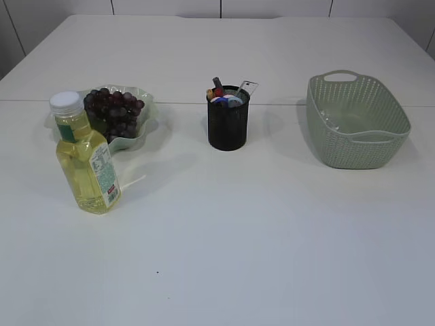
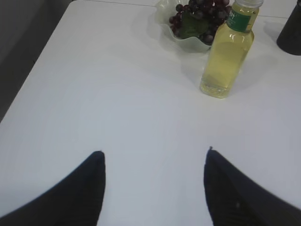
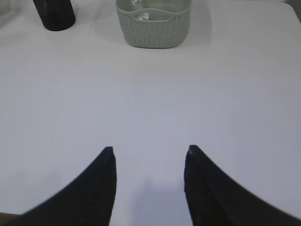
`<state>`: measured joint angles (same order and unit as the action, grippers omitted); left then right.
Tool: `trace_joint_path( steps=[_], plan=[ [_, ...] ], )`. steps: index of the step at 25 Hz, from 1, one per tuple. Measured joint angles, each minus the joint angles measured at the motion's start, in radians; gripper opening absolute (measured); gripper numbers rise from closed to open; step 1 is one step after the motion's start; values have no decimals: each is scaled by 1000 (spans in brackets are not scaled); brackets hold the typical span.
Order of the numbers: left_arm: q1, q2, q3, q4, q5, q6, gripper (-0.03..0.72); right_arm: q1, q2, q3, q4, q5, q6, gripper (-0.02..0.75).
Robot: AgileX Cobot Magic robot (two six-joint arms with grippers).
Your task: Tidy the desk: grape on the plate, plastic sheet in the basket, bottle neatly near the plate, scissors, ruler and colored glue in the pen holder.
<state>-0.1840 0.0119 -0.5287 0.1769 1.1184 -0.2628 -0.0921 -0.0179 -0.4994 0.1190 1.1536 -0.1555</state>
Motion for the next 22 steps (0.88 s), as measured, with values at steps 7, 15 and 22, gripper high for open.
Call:
trace_joint_path(
  steps=[7, 15, 22],
  plan=[
    [56, 0, 0, -99, 0, 0, 480, -5, 0, 0, -4, 0, -1, 385],
    [62, 0, 0, -82, 0, 11, 480, -5, 0, 0, -7, 0, -10, 385],
    [62, 0, 0, -145, -7, 134, 480, -5, 0, 0, -7, 0, -25, 385]
  ],
)
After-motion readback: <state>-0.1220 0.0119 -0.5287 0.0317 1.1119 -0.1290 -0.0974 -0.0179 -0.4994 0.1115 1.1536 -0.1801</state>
